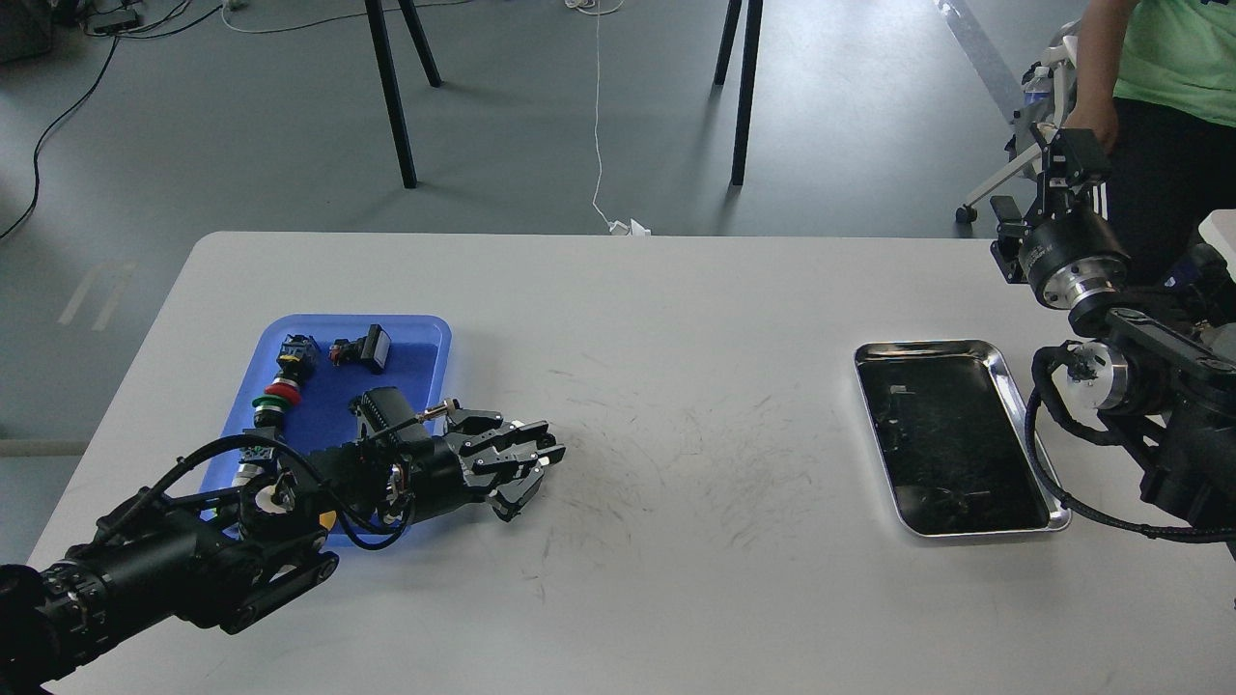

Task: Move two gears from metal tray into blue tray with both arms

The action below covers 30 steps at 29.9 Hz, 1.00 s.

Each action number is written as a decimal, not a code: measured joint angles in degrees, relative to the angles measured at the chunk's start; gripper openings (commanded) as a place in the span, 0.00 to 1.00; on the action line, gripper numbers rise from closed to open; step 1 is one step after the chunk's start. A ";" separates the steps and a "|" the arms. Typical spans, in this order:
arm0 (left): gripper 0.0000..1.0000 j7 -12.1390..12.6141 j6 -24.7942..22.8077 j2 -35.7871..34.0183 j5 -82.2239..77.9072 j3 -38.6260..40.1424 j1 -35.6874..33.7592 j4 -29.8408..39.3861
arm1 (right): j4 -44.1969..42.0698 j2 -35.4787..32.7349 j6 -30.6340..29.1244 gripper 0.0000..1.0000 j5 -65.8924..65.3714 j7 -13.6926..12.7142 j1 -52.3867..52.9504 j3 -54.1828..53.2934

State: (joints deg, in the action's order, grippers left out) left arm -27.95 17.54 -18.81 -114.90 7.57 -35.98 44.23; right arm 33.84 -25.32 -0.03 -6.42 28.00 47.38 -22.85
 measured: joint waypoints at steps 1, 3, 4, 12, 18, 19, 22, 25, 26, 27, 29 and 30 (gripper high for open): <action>0.21 0.00 0.13 0.02 0.00 -0.10 0.00 -0.11 | 0.00 0.01 0.00 0.95 0.00 0.00 -0.01 0.00; 0.21 0.00 0.39 0.06 -0.01 -0.35 0.00 -0.44 | 0.00 0.01 0.02 0.95 0.00 0.00 -0.02 0.00; 0.20 0.00 0.47 0.10 -0.01 -0.42 0.00 -0.55 | -0.01 0.01 0.03 0.95 0.00 0.00 -0.03 0.00; 0.16 -0.05 0.61 -0.30 0.05 -1.13 -0.55 -0.18 | -0.09 -0.07 -0.03 0.95 0.00 0.00 -0.04 0.07; 0.14 -0.09 0.44 -4.06 0.59 -0.76 -3.20 1.24 | -0.08 -0.05 -0.04 0.95 0.00 0.00 -0.10 0.03; 0.14 -0.10 0.45 -4.66 0.66 -0.67 -3.81 1.69 | -0.05 -0.05 -0.06 0.95 -0.01 0.00 -0.10 0.03; 0.14 -0.07 0.53 -6.80 0.83 -0.52 -5.35 2.66 | -0.08 -0.05 -0.05 0.95 0.00 0.00 -0.09 0.05; 0.14 -0.07 0.55 -9.81 0.97 -0.46 -5.87 4.29 | -0.10 -0.05 -0.05 0.95 -0.02 0.00 -0.05 0.08; 0.14 -0.06 0.55 -10.92 1.03 -0.43 -5.94 4.87 | -0.10 -0.05 -0.05 0.95 -0.04 0.00 -0.03 0.08; 0.14 -0.05 0.55 -12.16 1.12 -0.40 -5.99 5.41 | -0.10 -0.05 -0.05 0.95 -0.06 0.00 -0.03 0.08; 0.14 -0.06 0.55 -14.44 1.28 -0.33 -6.05 6.33 | -0.08 -0.04 -0.07 0.95 -0.09 0.00 0.06 0.08; 0.14 -0.05 0.54 -15.72 1.36 -0.27 -6.08 6.84 | -0.08 -0.03 -0.07 0.95 -0.09 0.00 0.11 0.08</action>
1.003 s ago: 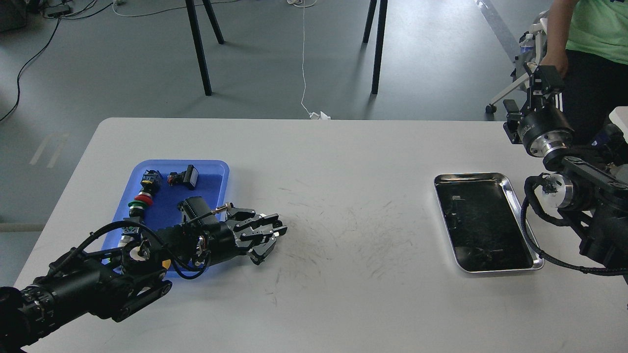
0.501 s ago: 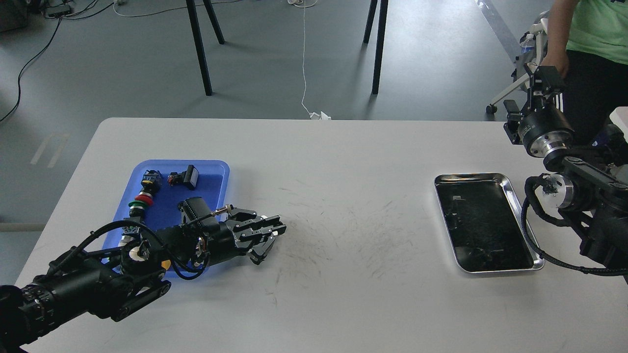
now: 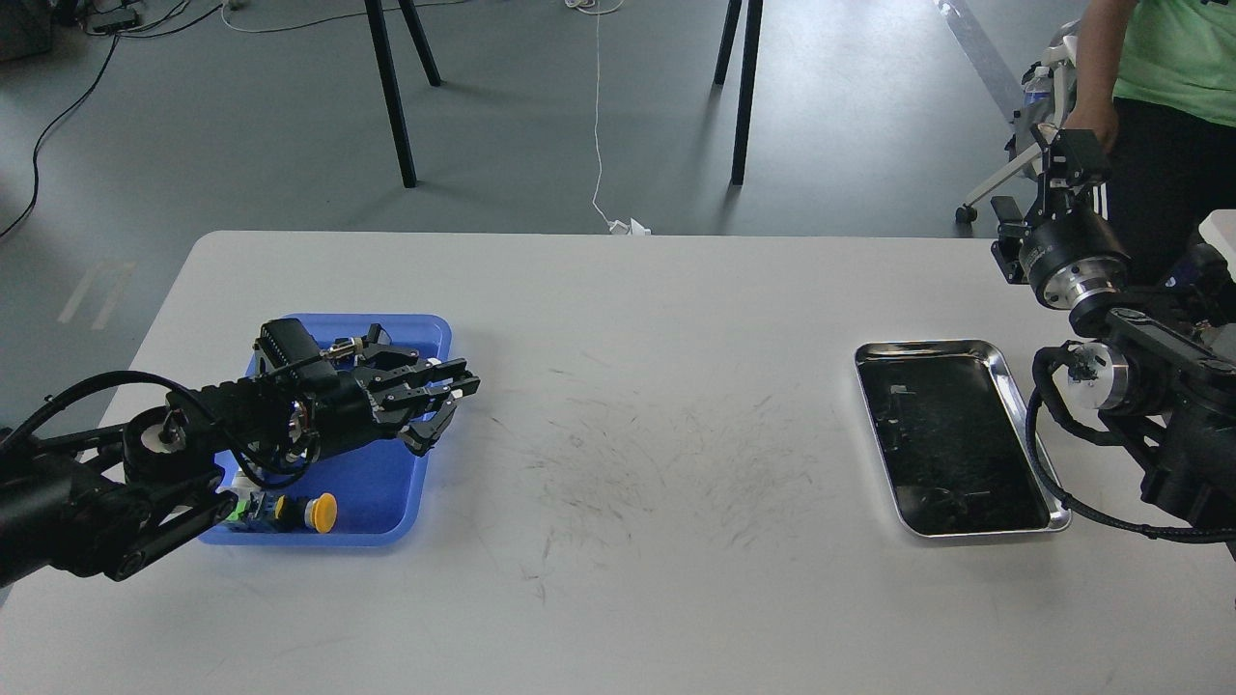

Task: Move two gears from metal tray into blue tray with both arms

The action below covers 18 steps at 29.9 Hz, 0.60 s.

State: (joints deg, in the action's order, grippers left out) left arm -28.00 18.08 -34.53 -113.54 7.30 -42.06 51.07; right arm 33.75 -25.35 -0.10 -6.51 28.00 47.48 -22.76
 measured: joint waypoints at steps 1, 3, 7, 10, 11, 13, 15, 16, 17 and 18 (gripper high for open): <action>0.14 0.00 -0.02 -1.30 0.17 0.04 -0.03 0.55 | -0.01 0.03 0.01 0.95 0.00 0.00 0.02 0.01; 0.15 -0.01 -0.02 -3.75 0.59 0.01 -0.03 1.42 | 0.00 0.14 0.00 0.95 -0.01 0.00 0.11 0.07; 0.15 0.00 0.36 -7.86 1.21 -0.23 0.86 2.04 | 0.00 0.25 0.01 0.95 -0.07 0.00 0.22 0.14; 0.15 0.00 1.13 -9.98 1.63 -0.29 1.90 2.09 | -0.01 0.24 0.00 0.95 -0.12 0.00 0.25 0.23; 0.15 0.00 1.28 -10.45 2.01 -0.31 2.38 2.10 | -0.04 0.24 -0.02 0.95 -0.14 0.00 0.25 0.27; 0.15 0.00 1.51 -10.99 2.96 -0.36 3.36 2.11 | -0.08 0.24 -0.08 0.95 -0.18 0.00 0.25 0.34; 0.15 0.00 1.71 -11.12 3.78 -0.46 4.31 2.22 | -0.15 0.24 -0.22 0.95 -0.26 0.00 0.25 0.45; 0.15 -0.01 1.80 -11.12 4.04 -0.55 4.74 2.30 | -0.19 0.23 -0.27 0.95 -0.32 0.00 0.25 0.51; 0.15 0.00 1.86 -11.12 4.24 -0.60 5.06 2.35 | -0.22 0.23 -0.30 0.95 -0.37 0.00 0.25 0.58; 0.15 0.00 1.90 -11.12 4.33 -0.62 5.23 2.41 | -0.26 0.22 -0.31 0.95 -0.44 0.00 0.24 0.63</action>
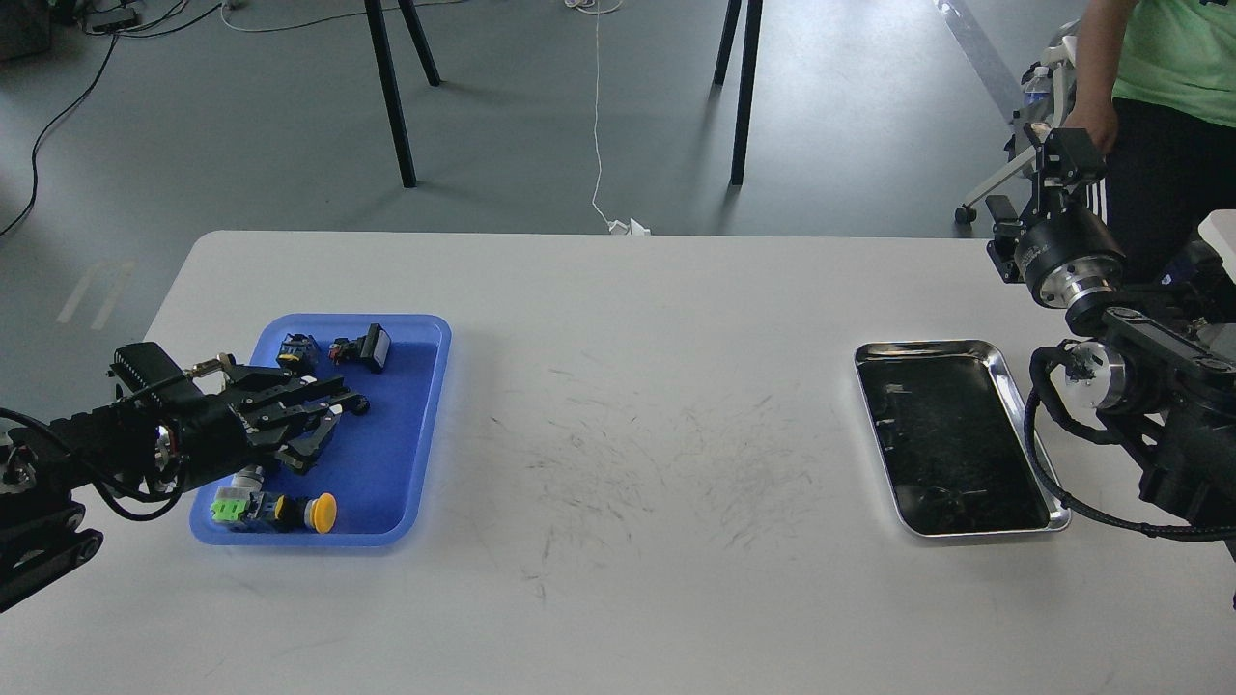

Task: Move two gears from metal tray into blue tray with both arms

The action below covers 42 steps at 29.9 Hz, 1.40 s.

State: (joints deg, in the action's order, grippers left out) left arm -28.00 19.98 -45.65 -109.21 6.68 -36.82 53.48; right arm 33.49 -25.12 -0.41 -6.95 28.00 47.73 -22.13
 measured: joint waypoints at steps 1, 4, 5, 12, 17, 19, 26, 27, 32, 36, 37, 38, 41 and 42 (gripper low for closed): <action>0.15 0.00 0.04 0.00 0.07 0.00 0.15 0.06 | -0.02 -0.01 -0.01 0.95 -0.08 0.00 -0.05 0.03; 0.16 0.00 0.07 0.02 0.12 -0.09 0.84 0.18 | -0.03 -0.03 -0.02 0.95 -0.21 0.00 -0.17 0.07; 0.16 0.00 0.06 0.06 0.12 -0.11 1.14 0.20 | -0.03 -0.03 -0.03 0.95 -0.25 0.00 -0.17 0.08; 0.17 0.00 0.08 -0.07 0.01 -0.33 3.10 0.38 | -0.05 -0.03 -0.12 0.95 -0.34 0.00 -0.18 0.12; 0.17 0.01 0.13 -0.13 0.01 -0.33 3.92 0.44 | -0.06 0.18 -0.06 0.95 -0.39 0.00 -0.18 0.15; 0.17 0.00 0.14 -0.27 0.00 -0.35 4.01 0.65 | -0.07 0.23 -0.06 0.95 -0.41 0.00 -0.18 0.16; 0.21 0.00 0.16 -0.46 -0.04 -0.45 4.17 1.15 | -0.03 0.24 -0.06 0.95 -0.44 0.00 -0.18 0.16; 0.22 0.01 0.16 -0.46 -0.04 -0.44 4.17 1.15 | -0.04 0.22 -0.07 0.95 -0.44 0.00 -0.18 0.16; 0.33 -0.01 0.16 -0.76 0.12 -0.43 4.33 1.87 | -0.02 0.16 -0.08 0.95 -0.44 0.00 -0.18 0.18; 0.45 0.00 0.00 -2.19 0.19 -0.43 5.19 2.88 | -0.01 0.16 -0.08 0.95 -0.44 0.00 -0.18 0.19; 0.46 0.01 -0.01 -2.40 0.19 -0.43 5.27 2.98 | -0.01 0.16 -0.07 0.95 -0.44 0.00 -0.18 0.19; 0.46 0.01 -0.01 -2.56 0.19 -0.43 5.33 3.05 | -0.01 0.16 -0.06 0.95 -0.44 0.00 -0.18 0.19; 0.47 0.01 -0.02 -2.82 0.92 -0.05 5.43 3.33 | 0.00 0.16 -0.06 0.95 -0.44 0.00 -0.18 0.18; 0.48 0.01 -0.02 -2.83 1.82 0.00 5.43 3.52 | -0.01 0.16 -0.06 0.95 -0.44 0.00 -0.18 0.18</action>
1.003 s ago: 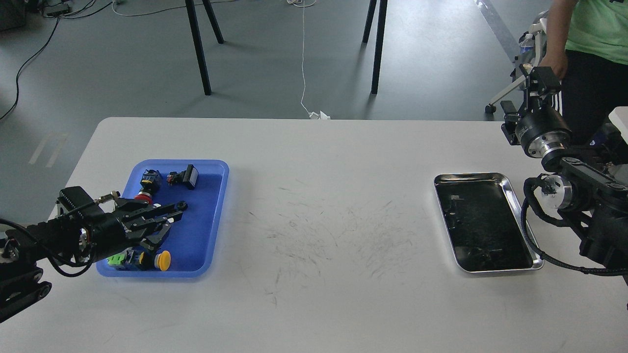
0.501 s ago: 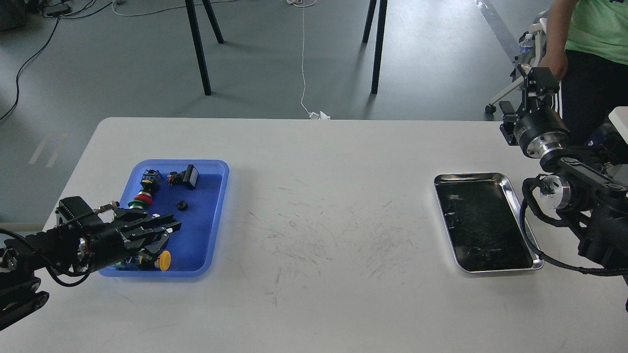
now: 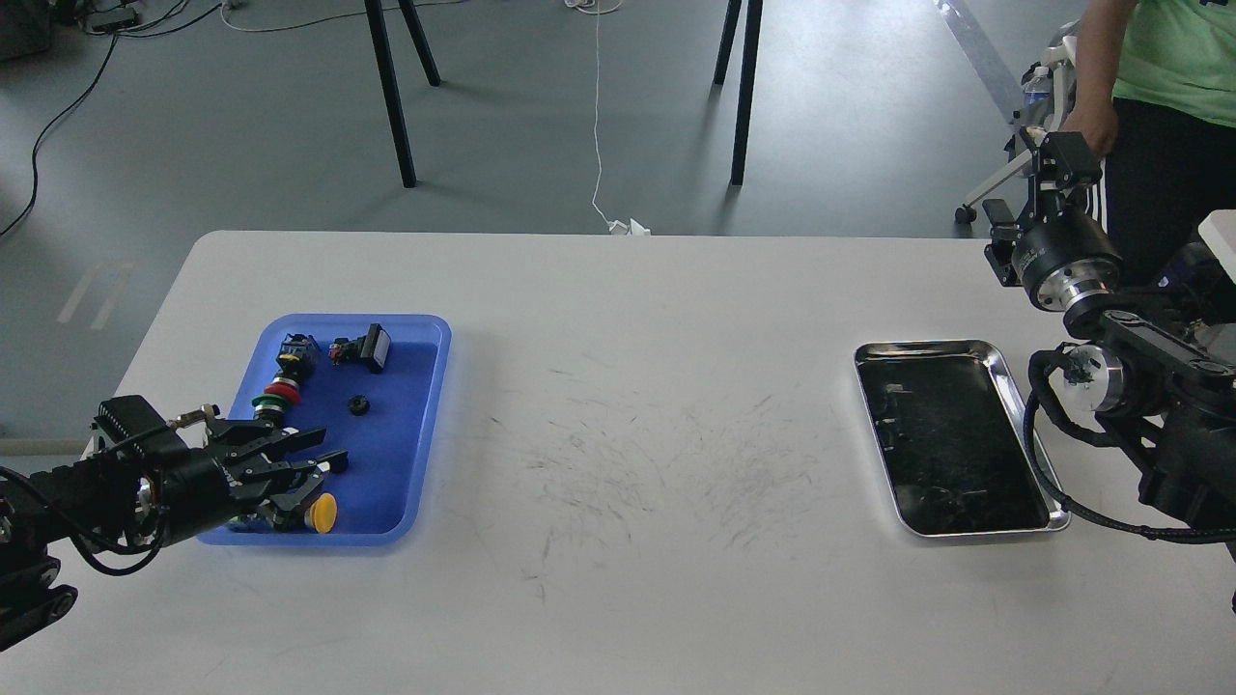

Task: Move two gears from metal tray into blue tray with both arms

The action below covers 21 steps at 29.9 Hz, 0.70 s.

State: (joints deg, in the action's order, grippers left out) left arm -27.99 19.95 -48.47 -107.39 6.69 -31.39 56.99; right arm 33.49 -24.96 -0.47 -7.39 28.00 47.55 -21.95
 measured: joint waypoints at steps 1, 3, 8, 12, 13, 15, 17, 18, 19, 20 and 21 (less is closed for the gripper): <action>0.50 0.00 0.00 0.00 1.04 -0.04 0.00 0.17 | 0.00 0.00 0.00 0.96 0.00 0.00 0.00 0.00; 0.54 0.00 0.00 -0.02 2.49 -0.02 -0.02 0.38 | 0.00 0.06 0.00 0.95 0.00 0.00 0.00 -0.01; 0.58 0.00 -0.04 0.18 7.96 2.20 -0.69 0.47 | 0.06 0.07 -0.02 0.96 0.00 0.00 -0.13 0.30; 0.70 -0.01 -0.35 0.29 14.47 4.45 -1.85 0.68 | 0.21 0.03 -0.02 0.96 0.00 0.00 -0.05 1.52; 0.71 0.00 -0.50 0.29 16.89 5.31 -2.59 0.76 | 0.29 0.02 -0.02 0.96 0.00 0.00 0.07 1.63; 0.73 0.00 -1.12 0.35 22.06 6.27 -4.04 0.86 | 0.40 0.00 -0.02 0.96 0.00 0.00 0.20 1.72; 0.78 0.00 -2.37 0.42 27.92 6.61 -5.90 0.89 | 0.51 -0.01 -0.02 0.96 0.00 0.00 0.31 1.73; 0.81 0.00 -3.28 0.54 31.47 6.69 -7.12 0.90 | 0.56 -0.01 -0.02 0.96 0.00 0.00 0.38 1.74; 0.82 0.00 -4.31 0.67 35.24 6.72 -8.47 0.90 | 0.64 -0.01 -0.02 0.96 0.00 0.00 0.47 1.74; 0.85 0.00 -5.47 0.77 39.10 6.75 -9.85 0.87 | 0.74 -0.01 -0.02 0.96 0.00 0.00 0.59 1.74; 0.86 0.00 -6.51 0.85 42.41 6.77 -10.92 0.78 | 0.80 0.00 -0.02 0.96 0.00 0.00 0.71 1.74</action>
State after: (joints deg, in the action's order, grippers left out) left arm -28.00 13.44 -47.62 -64.98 13.46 -42.31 57.77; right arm 34.28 -24.96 -0.49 -7.39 28.00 48.26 -20.21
